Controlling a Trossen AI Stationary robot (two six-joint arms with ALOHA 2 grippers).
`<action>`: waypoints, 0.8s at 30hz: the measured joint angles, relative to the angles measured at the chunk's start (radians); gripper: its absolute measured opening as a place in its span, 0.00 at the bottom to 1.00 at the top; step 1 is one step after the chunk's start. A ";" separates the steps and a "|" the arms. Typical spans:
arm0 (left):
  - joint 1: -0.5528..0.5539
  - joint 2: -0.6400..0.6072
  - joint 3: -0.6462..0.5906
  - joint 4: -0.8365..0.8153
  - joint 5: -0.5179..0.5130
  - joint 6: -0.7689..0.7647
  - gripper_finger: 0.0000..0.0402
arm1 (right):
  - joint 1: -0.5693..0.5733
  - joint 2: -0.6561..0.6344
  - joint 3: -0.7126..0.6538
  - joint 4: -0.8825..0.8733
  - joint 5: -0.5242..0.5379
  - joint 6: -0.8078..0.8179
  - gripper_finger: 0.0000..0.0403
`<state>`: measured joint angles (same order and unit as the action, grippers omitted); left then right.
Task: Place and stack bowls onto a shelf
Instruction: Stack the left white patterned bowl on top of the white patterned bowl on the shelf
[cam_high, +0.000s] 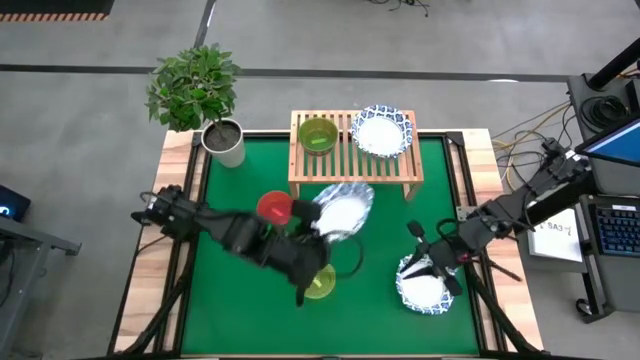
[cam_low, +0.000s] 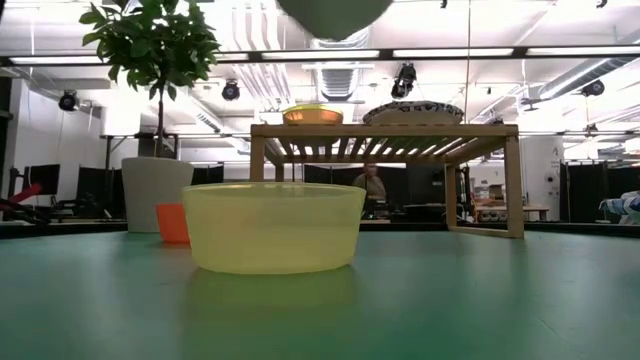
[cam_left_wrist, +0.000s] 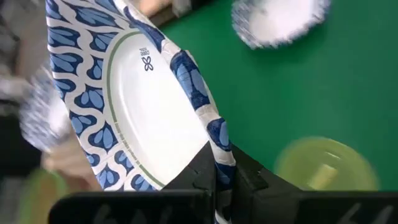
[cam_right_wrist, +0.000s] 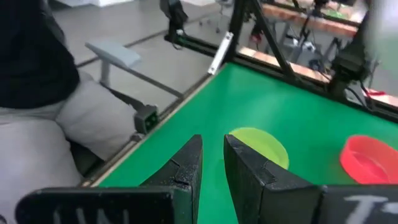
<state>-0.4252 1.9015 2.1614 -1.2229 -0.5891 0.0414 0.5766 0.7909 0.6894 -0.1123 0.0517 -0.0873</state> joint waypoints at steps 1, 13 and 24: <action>0.024 0.000 0.003 0.030 -0.001 0.060 0.00 | 0.007 -0.008 -0.012 0.018 0.000 0.008 0.14; 0.360 0.004 -0.051 0.398 0.114 0.545 0.00 | 0.028 -0.050 -0.086 0.105 0.000 0.056 0.14; 0.570 0.089 -0.048 0.568 0.310 0.577 0.00 | 0.028 -0.044 -0.087 0.119 -0.001 0.050 0.14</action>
<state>0.1452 1.9900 2.1132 -0.6551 -0.2792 0.6186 0.6048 0.7473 0.6025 0.0066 0.0509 -0.0368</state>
